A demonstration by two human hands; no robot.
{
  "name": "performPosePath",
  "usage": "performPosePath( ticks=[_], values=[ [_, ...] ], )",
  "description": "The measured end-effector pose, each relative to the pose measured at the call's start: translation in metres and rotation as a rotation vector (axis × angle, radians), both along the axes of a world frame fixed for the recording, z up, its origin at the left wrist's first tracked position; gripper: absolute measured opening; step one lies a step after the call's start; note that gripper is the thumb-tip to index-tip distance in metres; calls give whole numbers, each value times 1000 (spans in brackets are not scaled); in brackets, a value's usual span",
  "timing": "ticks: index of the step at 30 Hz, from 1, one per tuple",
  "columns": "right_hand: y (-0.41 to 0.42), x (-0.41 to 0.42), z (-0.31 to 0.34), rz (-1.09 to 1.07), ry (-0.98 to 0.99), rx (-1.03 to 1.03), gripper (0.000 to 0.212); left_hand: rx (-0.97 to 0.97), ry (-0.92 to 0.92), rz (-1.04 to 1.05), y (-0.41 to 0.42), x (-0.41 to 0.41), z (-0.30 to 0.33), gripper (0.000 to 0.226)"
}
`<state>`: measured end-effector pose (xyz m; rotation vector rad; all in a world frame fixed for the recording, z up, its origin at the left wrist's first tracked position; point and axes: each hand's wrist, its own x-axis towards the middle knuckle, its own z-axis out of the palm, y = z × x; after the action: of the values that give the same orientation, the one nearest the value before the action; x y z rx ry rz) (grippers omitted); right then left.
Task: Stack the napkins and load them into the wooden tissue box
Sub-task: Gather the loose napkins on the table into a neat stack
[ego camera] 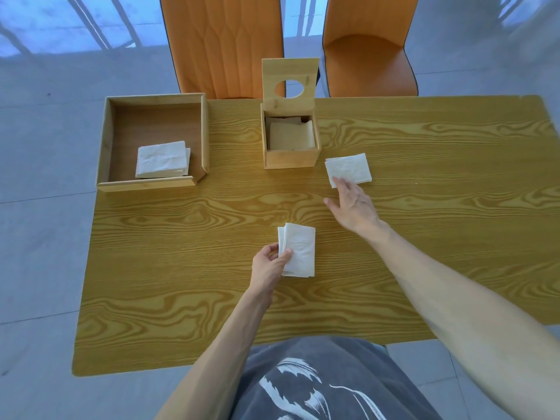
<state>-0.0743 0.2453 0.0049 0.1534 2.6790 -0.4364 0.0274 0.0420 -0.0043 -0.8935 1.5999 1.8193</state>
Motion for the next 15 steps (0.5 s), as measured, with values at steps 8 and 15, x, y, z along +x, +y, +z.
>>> performPosePath(
  ticks=[8, 15],
  values=[
    [7, 51, -4, 19, 149, -14, 29, -18, 23, -24, 1, 5, 1, 38],
    [16, 100, -6, -5, 213, -80, 22, -22, 62, -35, -1, 12, -2, 40]
  ],
)
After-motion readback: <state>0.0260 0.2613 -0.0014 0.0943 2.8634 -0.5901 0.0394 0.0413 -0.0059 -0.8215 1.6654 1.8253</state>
